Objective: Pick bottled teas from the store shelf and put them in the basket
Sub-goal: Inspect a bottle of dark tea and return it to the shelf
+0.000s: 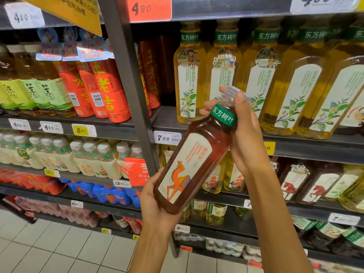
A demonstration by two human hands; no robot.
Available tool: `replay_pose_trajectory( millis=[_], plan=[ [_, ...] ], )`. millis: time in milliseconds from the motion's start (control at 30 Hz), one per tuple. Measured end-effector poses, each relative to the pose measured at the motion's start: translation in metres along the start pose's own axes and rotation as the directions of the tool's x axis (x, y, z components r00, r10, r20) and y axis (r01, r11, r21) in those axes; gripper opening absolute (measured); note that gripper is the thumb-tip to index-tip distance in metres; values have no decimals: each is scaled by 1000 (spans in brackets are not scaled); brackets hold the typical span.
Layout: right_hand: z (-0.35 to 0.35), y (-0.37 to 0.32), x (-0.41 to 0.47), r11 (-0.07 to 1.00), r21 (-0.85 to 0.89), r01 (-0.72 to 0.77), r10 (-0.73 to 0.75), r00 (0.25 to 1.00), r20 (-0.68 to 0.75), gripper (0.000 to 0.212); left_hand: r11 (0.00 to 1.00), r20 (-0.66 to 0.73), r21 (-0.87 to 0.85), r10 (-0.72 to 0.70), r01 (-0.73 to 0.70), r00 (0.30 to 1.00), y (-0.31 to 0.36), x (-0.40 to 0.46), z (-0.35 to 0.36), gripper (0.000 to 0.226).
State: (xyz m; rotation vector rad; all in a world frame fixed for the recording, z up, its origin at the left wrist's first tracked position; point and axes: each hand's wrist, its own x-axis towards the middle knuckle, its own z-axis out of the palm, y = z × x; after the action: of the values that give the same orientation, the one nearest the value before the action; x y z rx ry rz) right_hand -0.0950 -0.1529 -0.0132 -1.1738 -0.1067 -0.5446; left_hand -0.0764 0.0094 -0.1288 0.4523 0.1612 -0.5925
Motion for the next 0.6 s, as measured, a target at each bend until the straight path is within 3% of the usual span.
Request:
replay_pose_trajectory(
  millis=[133, 267, 400, 500, 600],
  plan=[
    [3, 6, -2, 996, 58, -61, 67, 992, -107, 44, 989, 58, 106, 93, -99, 994, 5, -5, -2, 44],
    [2, 4, 4, 996, 74, -54, 60, 994, -90, 32, 950, 227, 306, -5, -67, 974, 10, -9, -10, 59],
    [-4, 7, 2, 996, 66, -67, 64, 997, 36, 28, 763, 288, 640, -133, -87, 948, 19, -2, -13, 69],
    [-6, 11, -2, 990, 88, -114, 100, 984, 146, 35, 616, 235, 787, -237, -41, 943, 15, -4, -13, 90],
    [-5, 9, 0, 982, 116, -150, 128, 975, 183, 37, 715, 176, 697, -255, 62, 951, 4, -9, -13, 104]
  ],
)
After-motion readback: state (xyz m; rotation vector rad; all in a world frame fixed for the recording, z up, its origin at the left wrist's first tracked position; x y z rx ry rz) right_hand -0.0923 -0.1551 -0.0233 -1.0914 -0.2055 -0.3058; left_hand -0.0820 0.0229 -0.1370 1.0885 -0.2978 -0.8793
